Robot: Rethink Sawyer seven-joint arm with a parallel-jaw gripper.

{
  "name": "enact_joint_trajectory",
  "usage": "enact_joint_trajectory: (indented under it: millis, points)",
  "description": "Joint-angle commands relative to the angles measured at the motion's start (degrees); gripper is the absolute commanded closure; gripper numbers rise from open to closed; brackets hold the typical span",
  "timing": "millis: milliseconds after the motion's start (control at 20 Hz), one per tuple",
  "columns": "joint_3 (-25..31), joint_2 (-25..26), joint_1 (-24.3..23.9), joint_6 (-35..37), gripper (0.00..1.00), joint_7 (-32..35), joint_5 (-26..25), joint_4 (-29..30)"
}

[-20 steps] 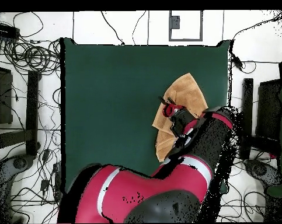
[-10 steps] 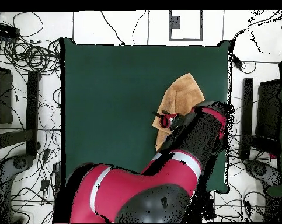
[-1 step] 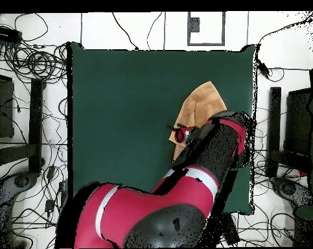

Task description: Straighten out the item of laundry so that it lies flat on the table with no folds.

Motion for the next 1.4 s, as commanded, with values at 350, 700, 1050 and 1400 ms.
enact_joint_trajectory:
  millis: [350,700,1050,1400]
  points:
    - [6.1,-0.4,-2.0,19.8,0.00,-40.0,32.1,6.4]
    - [3.4,-0.9,-2.3,13.3,0.00,-51.2,31.7,5.1]
    - [-3.8,-1.2,-5.1,18.4,0.00,-43.2,20.2,9.6]
    - [-8.4,2.3,-1.3,19.1,0.00,-15.8,3.9,11.5]
